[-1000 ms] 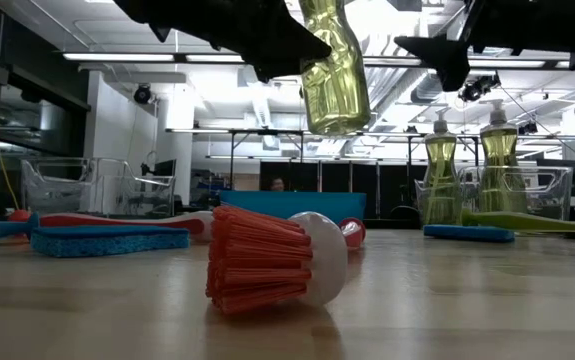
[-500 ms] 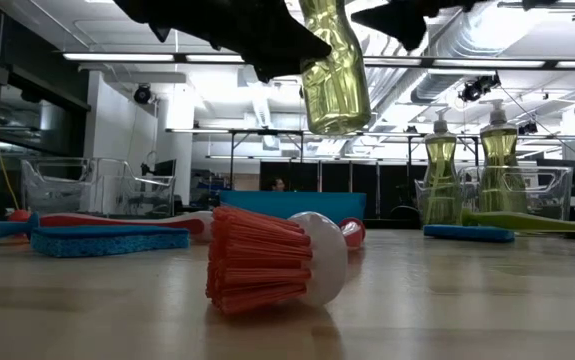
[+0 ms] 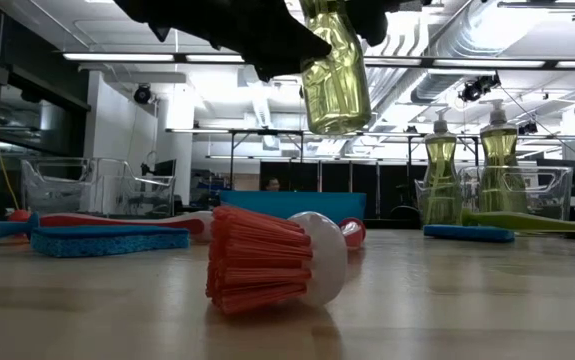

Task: Pick & Place Kitchen Sink Supplies
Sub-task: Put the green dish soap into the right transparent bin

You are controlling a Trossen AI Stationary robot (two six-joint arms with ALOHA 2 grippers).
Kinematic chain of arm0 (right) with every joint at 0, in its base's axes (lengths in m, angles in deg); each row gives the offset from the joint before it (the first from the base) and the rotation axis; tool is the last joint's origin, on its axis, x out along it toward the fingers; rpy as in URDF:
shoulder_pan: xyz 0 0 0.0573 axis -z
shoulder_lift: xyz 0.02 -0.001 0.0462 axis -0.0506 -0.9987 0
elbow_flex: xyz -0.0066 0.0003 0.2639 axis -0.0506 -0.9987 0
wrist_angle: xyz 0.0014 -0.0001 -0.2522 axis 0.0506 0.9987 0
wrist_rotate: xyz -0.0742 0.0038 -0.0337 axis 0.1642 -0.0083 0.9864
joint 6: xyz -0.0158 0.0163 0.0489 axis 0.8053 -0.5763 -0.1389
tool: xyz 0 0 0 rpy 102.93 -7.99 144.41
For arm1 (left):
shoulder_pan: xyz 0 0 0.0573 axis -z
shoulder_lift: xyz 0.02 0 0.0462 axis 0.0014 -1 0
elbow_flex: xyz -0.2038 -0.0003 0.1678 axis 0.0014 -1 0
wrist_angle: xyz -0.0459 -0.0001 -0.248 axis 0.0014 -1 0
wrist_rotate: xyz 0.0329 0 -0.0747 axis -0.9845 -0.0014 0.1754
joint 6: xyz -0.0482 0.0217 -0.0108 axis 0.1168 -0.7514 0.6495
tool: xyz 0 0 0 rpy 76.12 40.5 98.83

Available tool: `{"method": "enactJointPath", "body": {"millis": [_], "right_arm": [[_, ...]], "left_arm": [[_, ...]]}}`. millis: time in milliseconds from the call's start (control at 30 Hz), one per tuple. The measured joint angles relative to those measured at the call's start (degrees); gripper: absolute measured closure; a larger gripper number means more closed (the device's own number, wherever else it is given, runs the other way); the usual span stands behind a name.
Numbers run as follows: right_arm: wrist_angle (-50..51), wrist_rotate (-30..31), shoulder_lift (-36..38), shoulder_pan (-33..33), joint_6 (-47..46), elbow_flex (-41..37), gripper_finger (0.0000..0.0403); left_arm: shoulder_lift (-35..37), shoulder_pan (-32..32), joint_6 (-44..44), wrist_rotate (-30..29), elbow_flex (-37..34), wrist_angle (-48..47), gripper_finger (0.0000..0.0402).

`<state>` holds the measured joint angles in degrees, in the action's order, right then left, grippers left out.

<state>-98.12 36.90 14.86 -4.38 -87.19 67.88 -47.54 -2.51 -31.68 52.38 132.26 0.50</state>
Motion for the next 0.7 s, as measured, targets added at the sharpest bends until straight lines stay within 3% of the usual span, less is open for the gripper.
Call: {"method": "enactJointPath", "body": {"millis": [700], "right_arm": [[0.2, 0.2, -0.2, 0.2, -2.2, 1.8, 0.0105]], "left_arm": [[0.0, 0.0, -0.2, 0.4, 0.0, -0.4, 0.0201]]}}
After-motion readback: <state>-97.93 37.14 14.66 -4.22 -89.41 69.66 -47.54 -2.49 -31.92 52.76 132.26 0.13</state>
